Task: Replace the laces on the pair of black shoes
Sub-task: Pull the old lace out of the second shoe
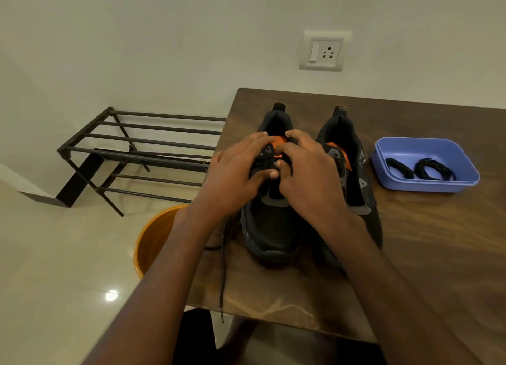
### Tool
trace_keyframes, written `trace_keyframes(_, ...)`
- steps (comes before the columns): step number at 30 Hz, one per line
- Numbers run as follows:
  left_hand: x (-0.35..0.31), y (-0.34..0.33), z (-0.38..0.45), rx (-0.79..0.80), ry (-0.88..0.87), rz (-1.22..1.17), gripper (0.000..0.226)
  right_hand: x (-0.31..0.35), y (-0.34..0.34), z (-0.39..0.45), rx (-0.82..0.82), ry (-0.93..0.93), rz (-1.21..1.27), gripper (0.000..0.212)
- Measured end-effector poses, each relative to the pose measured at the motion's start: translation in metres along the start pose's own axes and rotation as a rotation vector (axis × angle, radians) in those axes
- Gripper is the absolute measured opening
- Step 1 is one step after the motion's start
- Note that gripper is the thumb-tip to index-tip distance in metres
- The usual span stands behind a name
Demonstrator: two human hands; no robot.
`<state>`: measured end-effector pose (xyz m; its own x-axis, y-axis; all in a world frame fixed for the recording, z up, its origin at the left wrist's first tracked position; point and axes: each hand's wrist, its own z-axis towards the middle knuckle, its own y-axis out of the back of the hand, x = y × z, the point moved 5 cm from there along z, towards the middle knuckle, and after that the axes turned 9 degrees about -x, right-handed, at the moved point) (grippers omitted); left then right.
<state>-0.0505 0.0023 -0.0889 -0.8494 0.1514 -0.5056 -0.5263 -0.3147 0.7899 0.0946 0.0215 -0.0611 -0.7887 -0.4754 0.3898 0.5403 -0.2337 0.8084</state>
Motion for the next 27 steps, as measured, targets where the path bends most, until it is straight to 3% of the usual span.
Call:
trace_keyframes(7,0.002,-0.002,0.003,-0.025,-0.054,-0.165,0.059,-0.002,-0.002,0.006,0.03,0.012,0.01,0.027)
trace_keyframes(13,-0.001,-0.002,0.003,-0.05,-0.015,-0.251,0.053,-0.017,0.012,-0.005,-0.19,-0.222,0.23,0.007)
trace_keyframes(16,-0.002,-0.002,0.002,-0.082,-0.003,-0.25,0.055,-0.013,0.02,-0.011,-0.3,-0.2,0.123,0.009)
trace_keyframes(20,-0.004,-0.002,0.002,-0.104,0.002,-0.277,0.056,-0.005,0.011,-0.004,-0.142,0.008,0.008,0.035)
trace_keyframes(23,-0.004,-0.002,0.002,-0.103,0.007,-0.283,0.055,-0.002,0.001,0.0,-0.067,0.025,0.007,0.024)
trace_keyframes(27,-0.003,-0.003,0.002,-0.097,0.029,-0.292,0.058,-0.02,0.014,0.002,-0.289,-0.105,0.089,0.014)
